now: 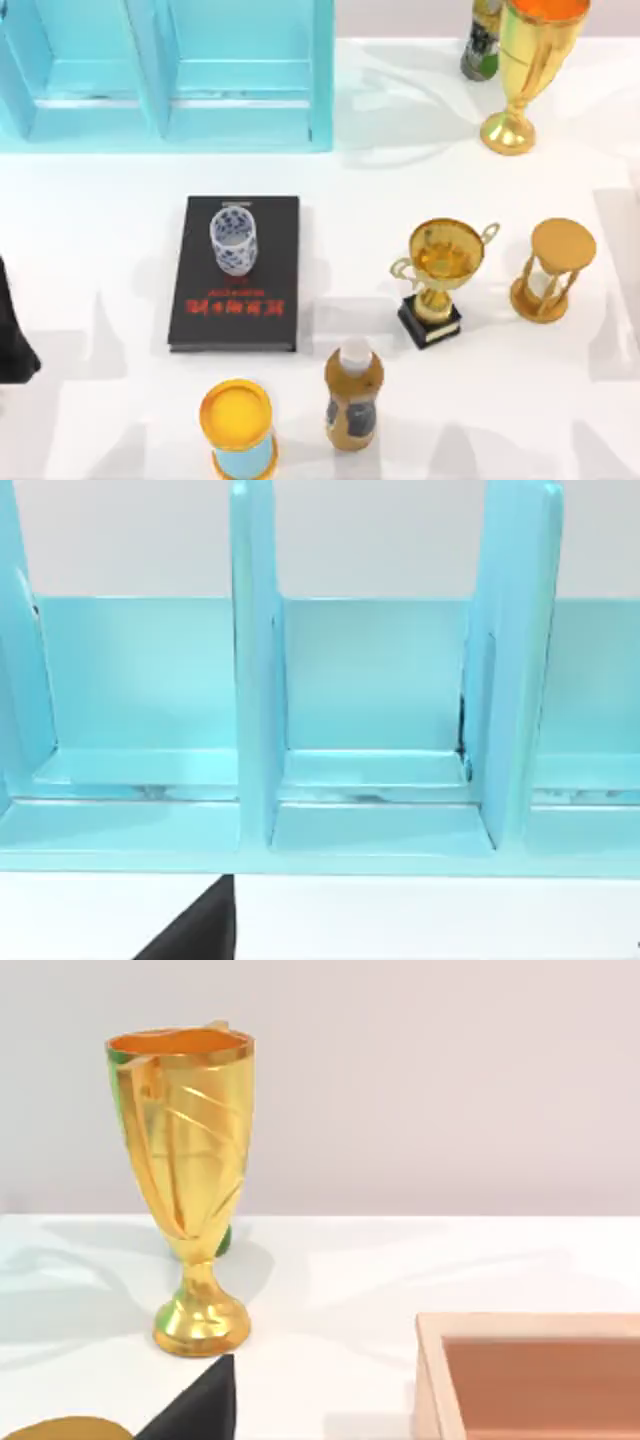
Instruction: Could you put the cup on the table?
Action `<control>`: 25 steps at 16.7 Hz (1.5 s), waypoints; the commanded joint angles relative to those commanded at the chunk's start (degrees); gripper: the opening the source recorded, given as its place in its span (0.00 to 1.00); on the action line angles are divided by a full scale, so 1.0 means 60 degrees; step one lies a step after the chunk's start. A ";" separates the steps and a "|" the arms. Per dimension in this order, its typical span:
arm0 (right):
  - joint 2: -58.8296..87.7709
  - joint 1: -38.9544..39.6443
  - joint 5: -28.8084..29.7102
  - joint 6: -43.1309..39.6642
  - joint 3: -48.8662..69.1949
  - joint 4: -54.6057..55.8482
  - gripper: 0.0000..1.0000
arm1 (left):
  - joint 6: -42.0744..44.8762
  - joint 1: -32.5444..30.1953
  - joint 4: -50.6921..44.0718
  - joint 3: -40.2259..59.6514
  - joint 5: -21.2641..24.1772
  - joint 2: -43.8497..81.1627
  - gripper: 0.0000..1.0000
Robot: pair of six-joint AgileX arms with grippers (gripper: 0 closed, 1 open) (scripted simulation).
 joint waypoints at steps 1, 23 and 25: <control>0.0000 0.0000 0.0000 0.0000 0.0000 0.0000 1.00 | 0.0000 0.0000 0.0000 0.0000 0.0000 0.0000 1.00; 0.0000 0.0000 0.0000 0.0000 0.0000 0.0000 1.00 | -0.3183 -0.4385 -1.0718 1.6107 0.0355 1.5224 1.00; 0.0000 0.0000 0.0000 0.0000 0.0000 0.0000 1.00 | -0.3580 -0.4611 -1.1777 1.7326 0.0305 1.6884 1.00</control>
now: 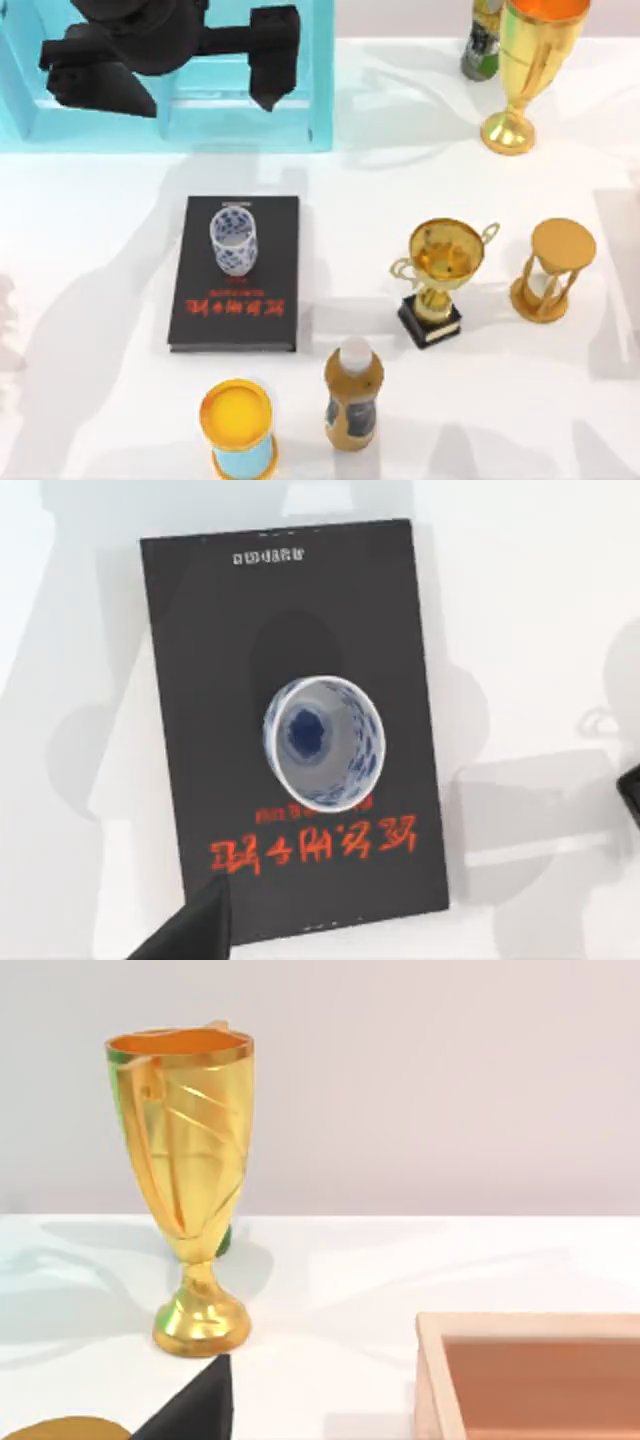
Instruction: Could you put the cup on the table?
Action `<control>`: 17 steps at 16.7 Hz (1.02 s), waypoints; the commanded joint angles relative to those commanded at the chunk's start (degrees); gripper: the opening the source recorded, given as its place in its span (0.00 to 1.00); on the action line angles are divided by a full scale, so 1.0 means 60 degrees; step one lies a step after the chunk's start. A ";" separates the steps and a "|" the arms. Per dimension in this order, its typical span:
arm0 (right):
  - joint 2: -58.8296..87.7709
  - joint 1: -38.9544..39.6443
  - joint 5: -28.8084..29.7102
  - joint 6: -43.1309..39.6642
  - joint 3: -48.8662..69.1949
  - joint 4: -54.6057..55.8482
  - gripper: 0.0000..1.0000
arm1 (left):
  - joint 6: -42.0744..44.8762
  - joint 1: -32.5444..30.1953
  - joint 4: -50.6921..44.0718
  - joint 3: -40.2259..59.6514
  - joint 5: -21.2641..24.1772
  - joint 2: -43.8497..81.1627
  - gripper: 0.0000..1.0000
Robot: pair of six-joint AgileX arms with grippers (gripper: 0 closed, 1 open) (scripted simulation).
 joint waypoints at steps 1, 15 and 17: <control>0.0000 0.0000 0.0000 0.0000 0.0000 0.0000 1.00 | -0.0189 -0.0102 -0.0489 0.0498 -0.0026 0.0717 1.00; 0.0000 0.0000 0.0000 0.0000 0.0000 0.0000 1.00 | -0.1109 -0.0333 -0.2645 0.3240 -0.0271 0.4256 1.00; 0.0000 0.0000 0.0000 0.0000 0.0000 0.0000 1.00 | -0.1098 -0.0333 -0.2294 0.2888 -0.0282 0.4250 1.00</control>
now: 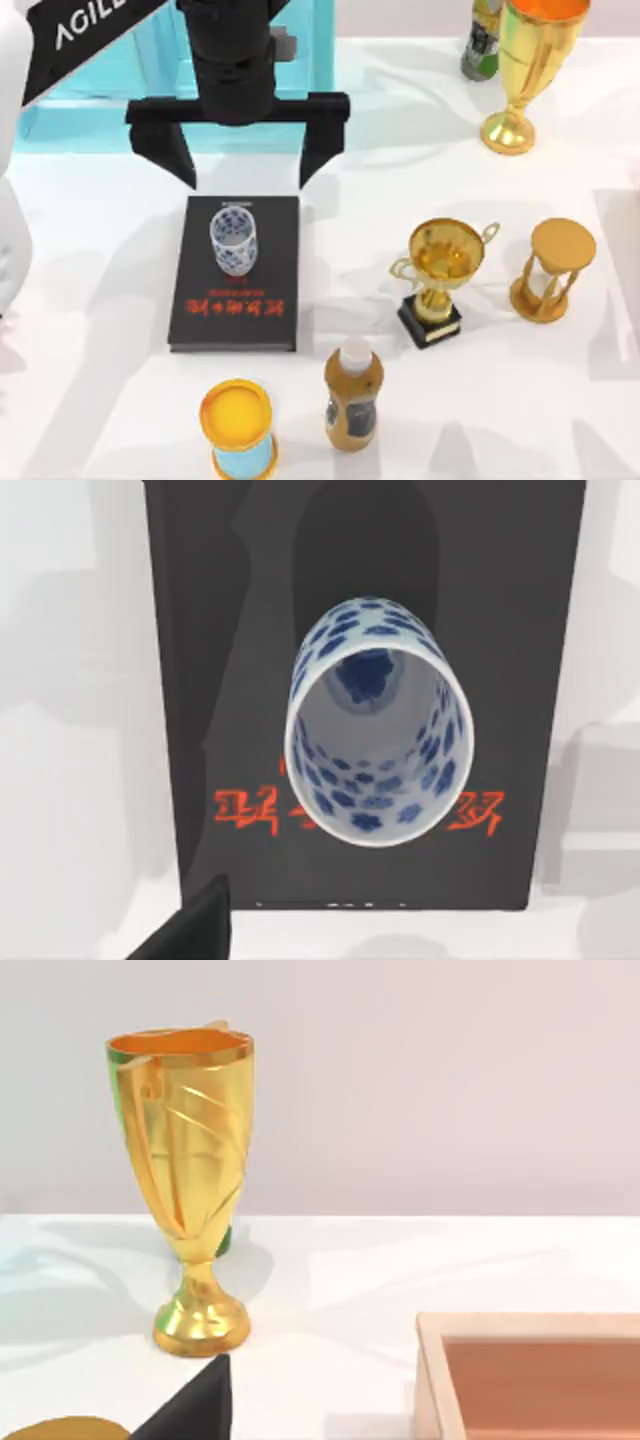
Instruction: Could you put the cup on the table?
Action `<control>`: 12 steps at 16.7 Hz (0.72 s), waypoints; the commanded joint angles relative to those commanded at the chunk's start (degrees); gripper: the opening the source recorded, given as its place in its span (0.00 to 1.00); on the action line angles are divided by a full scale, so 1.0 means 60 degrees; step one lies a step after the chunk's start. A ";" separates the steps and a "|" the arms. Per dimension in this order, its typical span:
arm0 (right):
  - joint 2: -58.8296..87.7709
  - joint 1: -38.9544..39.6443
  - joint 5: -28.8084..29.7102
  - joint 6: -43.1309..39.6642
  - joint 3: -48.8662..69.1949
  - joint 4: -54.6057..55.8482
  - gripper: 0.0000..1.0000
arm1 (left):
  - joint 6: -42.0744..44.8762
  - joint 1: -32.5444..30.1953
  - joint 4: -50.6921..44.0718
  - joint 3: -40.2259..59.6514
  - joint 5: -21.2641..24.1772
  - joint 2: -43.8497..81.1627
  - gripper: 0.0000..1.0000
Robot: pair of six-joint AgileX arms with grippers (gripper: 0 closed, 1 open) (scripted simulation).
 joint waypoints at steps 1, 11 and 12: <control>0.0000 0.0000 0.0000 0.0000 0.0000 0.0000 1.00 | 0.0004 0.0002 0.0321 -0.0325 -0.0001 -0.0002 1.00; 0.0000 0.0000 0.0000 0.0000 0.0000 0.0000 1.00 | 0.0007 0.0006 0.3360 -0.3293 0.0001 0.0079 1.00; 0.0000 0.0000 0.0000 0.0000 0.0000 0.0000 1.00 | 0.0007 0.0006 0.3360 -0.3293 0.0001 0.0079 1.00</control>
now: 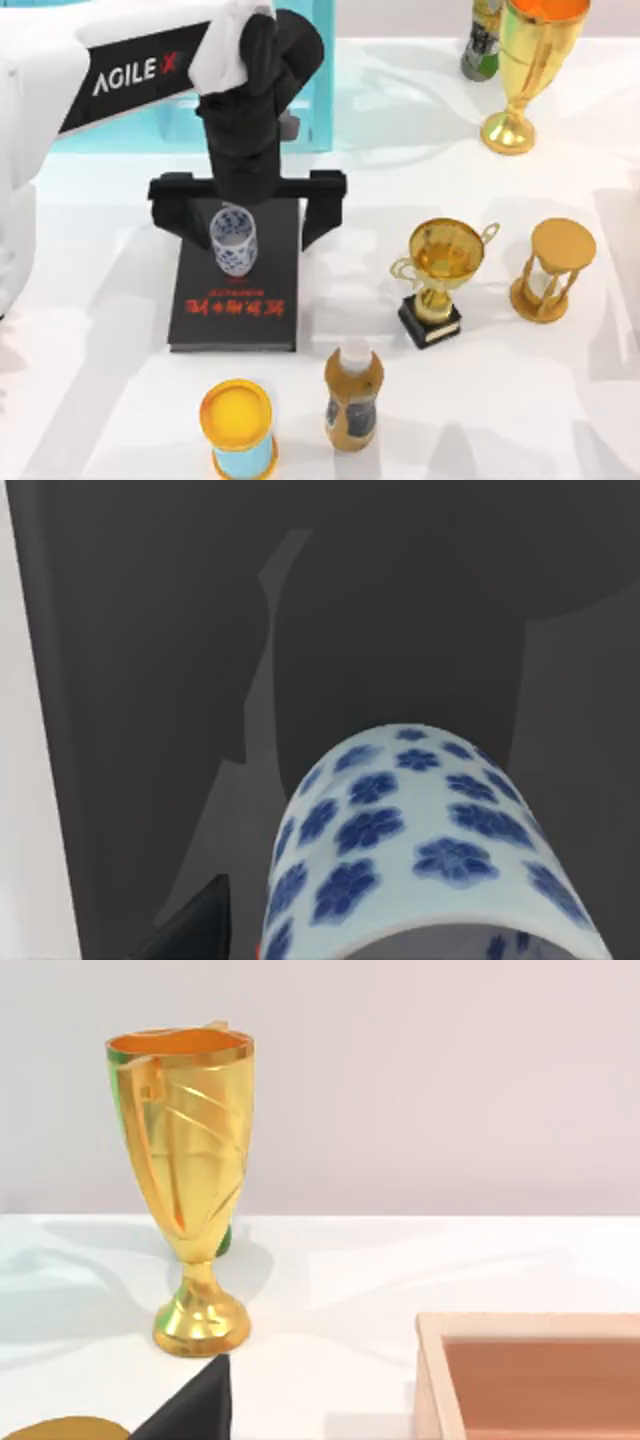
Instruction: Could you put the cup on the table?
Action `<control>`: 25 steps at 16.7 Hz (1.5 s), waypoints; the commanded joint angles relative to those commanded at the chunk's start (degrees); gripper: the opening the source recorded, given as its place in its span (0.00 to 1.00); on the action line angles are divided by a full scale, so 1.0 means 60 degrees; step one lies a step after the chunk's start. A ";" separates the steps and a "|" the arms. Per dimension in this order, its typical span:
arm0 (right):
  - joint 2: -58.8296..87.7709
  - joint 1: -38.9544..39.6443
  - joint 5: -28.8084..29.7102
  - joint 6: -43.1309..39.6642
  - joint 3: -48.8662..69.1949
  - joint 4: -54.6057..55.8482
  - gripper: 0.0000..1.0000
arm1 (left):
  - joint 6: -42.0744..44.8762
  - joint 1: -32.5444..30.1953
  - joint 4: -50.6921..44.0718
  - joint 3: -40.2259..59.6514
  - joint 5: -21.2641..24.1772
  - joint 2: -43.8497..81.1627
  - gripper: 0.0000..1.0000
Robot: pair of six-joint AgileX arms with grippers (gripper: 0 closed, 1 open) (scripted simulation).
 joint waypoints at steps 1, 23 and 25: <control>0.0000 0.0000 0.0000 0.0000 0.0000 0.0000 1.00 | 0.0000 0.0000 0.0000 0.0000 0.0000 0.0000 1.00; 0.0000 0.0000 0.0000 0.0000 0.0000 0.0000 1.00 | 0.0020 0.0001 -0.0006 -0.0004 -0.0010 -0.0014 0.00; 0.0000 0.0000 0.0000 0.0000 0.0000 0.0000 1.00 | 0.0013 -0.0015 -0.0165 0.0148 -0.0007 -0.0002 0.00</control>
